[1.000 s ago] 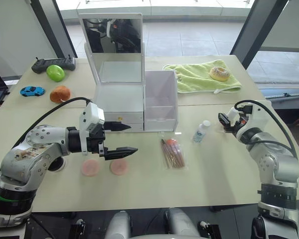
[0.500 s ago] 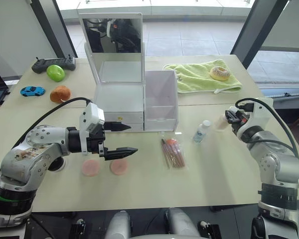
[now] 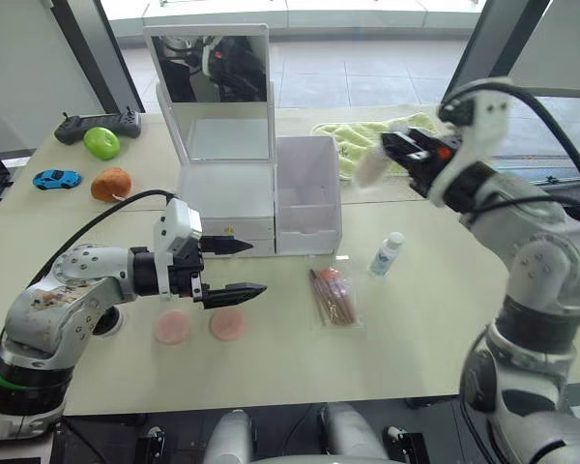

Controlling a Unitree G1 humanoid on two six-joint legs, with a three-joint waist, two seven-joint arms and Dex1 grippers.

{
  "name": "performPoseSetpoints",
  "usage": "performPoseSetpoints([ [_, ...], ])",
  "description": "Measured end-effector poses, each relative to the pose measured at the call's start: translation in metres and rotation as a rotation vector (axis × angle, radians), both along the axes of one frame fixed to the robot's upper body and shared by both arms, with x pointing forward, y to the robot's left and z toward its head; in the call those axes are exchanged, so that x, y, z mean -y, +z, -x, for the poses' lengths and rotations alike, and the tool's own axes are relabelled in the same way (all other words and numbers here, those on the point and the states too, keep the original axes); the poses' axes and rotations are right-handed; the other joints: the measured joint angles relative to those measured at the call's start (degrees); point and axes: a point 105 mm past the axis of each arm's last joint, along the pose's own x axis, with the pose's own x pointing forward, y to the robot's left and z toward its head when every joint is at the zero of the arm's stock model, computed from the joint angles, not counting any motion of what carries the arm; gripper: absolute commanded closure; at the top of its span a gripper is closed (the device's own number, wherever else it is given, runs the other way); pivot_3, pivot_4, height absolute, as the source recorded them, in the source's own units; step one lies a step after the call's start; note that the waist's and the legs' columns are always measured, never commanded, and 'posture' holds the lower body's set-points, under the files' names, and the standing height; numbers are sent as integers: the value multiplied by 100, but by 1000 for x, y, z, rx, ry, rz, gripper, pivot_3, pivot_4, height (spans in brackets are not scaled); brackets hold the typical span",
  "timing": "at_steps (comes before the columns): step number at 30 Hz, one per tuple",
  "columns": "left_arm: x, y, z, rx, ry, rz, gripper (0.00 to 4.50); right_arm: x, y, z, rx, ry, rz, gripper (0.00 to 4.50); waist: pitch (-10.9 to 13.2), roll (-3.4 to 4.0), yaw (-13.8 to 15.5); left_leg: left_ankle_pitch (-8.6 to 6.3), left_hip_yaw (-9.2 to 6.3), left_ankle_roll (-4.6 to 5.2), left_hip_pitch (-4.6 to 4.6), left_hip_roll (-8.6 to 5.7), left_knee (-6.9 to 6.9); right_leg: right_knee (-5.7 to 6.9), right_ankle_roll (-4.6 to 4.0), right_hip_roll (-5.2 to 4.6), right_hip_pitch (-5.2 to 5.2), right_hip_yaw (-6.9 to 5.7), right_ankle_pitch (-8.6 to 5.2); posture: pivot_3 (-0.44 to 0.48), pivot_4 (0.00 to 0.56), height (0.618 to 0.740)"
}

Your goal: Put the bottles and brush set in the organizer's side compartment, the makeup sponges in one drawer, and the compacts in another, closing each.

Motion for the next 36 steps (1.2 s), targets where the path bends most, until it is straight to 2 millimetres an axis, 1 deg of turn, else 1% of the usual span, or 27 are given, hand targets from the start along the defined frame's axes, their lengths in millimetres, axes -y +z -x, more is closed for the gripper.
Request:
performPoseSetpoints([
  [1,0,0,-1,-2,7,4,0,-11,0,1,-17,34,8,3535,0,0,5,0,-2,0,-4,0,-1,-1,-2,0,-3,-2,1,0,150,740],
  [4,-5,-3,-6,-14,37,6,0,-34,-8,0,-80,94,34,3535,0,-1,50,0,-1,0,-11,-3,3,-4,-10,-6,-7,-4,6,0,150,740],
  [8,-7,-4,-8,-17,49,6,0,-46,-18,-7,-113,90,111,3535,1,-6,52,0,2,0,-14,-4,5,-7,-8,-7,-8,-2,5,0,150,740],
  [11,-7,-4,-9,-15,54,6,0,-45,-26,-14,-120,58,171,3535,1,-6,45,0,1,0,-15,-3,3,-4,-7,-5,-14,-2,4,0,150,740],
  [16,-7,-3,-10,-10,64,6,0,-41,-33,-22,-108,21,198,3535,0,-7,35,1,1,2,-19,-3,1,-2,-6,-3,-21,0,5,0,150,740],
  [20,-8,1,-11,7,72,10,0,-40,-50,-26,-136,11,216,3535,0,-7,33,2,1,3,-22,-3,1,0,-6,-3,-25,0,5,0,150,740],
  [27,-7,10,-14,44,79,14,0,-40,-63,-29,-149,-8,238,3535,0,-7,34,3,1,4,-28,-3,1,0,-4,-3,-32,0,6,0,150,740],
  [32,-6,12,-12,48,72,-1,0,-39,-83,-30,-185,-22,262,3535,0,-8,33,3,2,5,-30,-3,1,0,-3,-3,-34,1,6,0,150,740],
  [36,-7,15,-12,46,73,-20,0,-40,-91,-31,-194,-28,261,3535,0,-8,34,4,1,5,-30,-3,1,0,0,-2,-35,1,4,0,150,740],
])
